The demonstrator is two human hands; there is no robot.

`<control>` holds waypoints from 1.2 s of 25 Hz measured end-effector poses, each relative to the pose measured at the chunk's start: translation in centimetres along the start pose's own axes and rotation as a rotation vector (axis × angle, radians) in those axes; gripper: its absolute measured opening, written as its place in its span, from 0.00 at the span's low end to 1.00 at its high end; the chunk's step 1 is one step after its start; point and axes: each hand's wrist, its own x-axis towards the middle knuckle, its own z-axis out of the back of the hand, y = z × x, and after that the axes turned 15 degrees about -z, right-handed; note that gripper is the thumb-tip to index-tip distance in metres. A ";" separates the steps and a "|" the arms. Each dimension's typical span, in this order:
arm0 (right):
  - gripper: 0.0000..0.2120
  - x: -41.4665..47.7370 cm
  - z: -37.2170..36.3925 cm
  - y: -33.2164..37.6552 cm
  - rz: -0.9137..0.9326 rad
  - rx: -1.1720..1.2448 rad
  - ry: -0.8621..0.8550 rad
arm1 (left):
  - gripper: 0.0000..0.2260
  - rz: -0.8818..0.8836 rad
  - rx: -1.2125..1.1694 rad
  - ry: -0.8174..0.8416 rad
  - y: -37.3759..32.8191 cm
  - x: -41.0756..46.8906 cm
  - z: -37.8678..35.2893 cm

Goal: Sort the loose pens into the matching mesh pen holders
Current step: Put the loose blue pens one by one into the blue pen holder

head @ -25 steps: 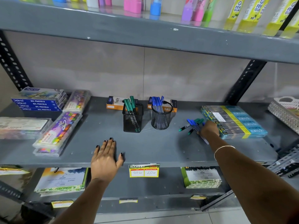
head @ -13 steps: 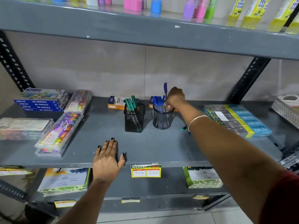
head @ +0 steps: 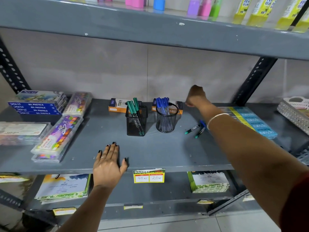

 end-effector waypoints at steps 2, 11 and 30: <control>0.13 1.0 0.6 -4.1 -0.063 -0.118 0.009 | 0.29 0.007 -0.018 -0.008 0.0 0.0 0.0; 0.19 0.0 -4.8 -12.1 -0.221 -0.219 0.174 | 0.29 0.007 -0.024 -0.012 0.1 0.0 -0.1; 0.14 -3.3 -4.4 4.8 0.189 -0.138 0.228 | 0.29 0.021 -0.014 -0.004 -0.1 -0.1 0.1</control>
